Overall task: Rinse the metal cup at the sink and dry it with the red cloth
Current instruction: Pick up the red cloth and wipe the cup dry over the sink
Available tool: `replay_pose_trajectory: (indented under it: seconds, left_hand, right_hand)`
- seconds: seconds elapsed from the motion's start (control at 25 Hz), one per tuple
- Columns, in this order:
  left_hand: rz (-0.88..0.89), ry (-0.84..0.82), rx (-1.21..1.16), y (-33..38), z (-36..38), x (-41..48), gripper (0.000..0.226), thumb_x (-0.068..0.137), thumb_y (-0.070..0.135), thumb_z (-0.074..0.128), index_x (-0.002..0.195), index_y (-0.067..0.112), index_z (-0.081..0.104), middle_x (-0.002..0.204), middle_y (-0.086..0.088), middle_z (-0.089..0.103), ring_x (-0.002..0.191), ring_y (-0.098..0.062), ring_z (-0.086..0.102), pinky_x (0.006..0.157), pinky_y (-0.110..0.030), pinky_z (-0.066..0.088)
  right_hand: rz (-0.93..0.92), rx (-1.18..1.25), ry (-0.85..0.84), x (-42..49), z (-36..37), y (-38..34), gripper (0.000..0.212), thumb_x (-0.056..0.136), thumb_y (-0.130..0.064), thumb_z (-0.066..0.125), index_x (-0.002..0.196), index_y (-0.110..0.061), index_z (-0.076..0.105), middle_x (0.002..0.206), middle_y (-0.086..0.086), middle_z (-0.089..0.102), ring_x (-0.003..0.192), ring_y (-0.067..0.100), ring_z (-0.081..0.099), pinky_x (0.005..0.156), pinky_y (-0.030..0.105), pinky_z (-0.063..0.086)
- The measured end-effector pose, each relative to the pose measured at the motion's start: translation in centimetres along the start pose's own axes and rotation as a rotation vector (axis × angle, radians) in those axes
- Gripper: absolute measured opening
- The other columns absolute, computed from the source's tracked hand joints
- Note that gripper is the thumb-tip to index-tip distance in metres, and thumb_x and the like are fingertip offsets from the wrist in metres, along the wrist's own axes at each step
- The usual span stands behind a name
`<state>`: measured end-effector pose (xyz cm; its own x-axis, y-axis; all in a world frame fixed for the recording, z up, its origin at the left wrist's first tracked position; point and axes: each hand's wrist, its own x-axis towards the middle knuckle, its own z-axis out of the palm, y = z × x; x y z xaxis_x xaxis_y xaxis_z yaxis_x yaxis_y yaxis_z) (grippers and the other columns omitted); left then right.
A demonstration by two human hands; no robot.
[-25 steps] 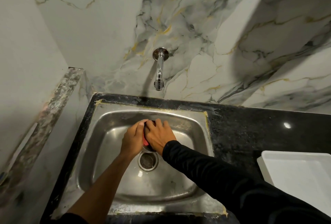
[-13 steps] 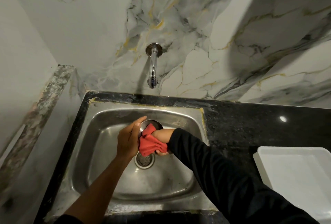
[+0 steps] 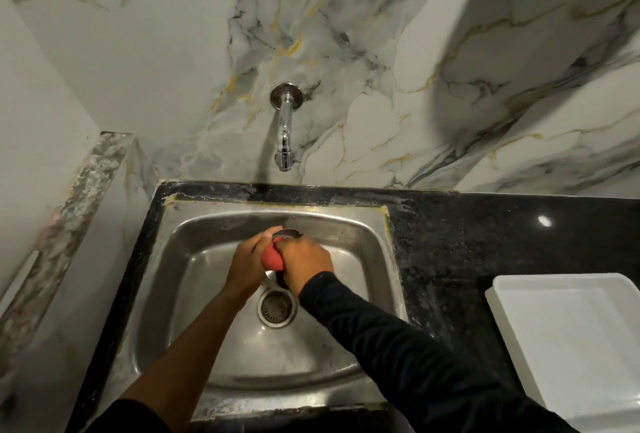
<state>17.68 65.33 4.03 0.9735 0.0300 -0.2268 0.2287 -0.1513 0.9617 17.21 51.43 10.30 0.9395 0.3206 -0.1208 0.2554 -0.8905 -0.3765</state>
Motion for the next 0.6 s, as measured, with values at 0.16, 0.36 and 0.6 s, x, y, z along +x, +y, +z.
replay_pose_trajectory:
  seconds: [0.16,0.36,0.6]
  left_hand:
    - [-0.105,0.0,-0.077,1.3,-0.9,-0.4,0.031,0.111,0.025,0.046,0.13,0.026,0.07,0.124,-0.002,0.073,0.099,0.001,0.071,0.081,-0.021,0.057]
    - [-0.066,-0.052,-0.073,1.9,-3.0,-1.6,0.033,0.099,0.048,0.045,0.112,0.036,0.072,0.112,0.002,0.075,0.102,-0.017,0.071,0.079,-0.038,0.057]
    - [-0.202,-0.133,-0.053,-0.5,-4.2,-2.0,0.043,0.11,0.049,0.039,0.11,0.035,0.08,0.101,-0.011,0.077,0.093,-0.027,0.072,0.073,-0.039,0.059]
  right_hand:
    - [-0.247,0.08,-0.037,0.1,1.1,0.2,0.024,0.089,-0.009,0.072,0.111,-0.017,0.076,0.116,0.004,0.078,0.114,0.025,0.069,0.107,0.046,0.054]
    - [-0.465,0.015,-0.425,-0.2,-2.2,1.4,0.032,0.092,-0.006,0.069,0.121,-0.019,0.076,0.118,0.005,0.079,0.108,0.029,0.071,0.091,0.043,0.061]
    - [-0.162,0.937,-0.342,-3.4,-5.4,3.4,0.031,0.088,0.003,0.07,0.109,-0.017,0.081,0.115,0.019,0.08,0.104,0.04,0.076,0.087,0.04,0.063]
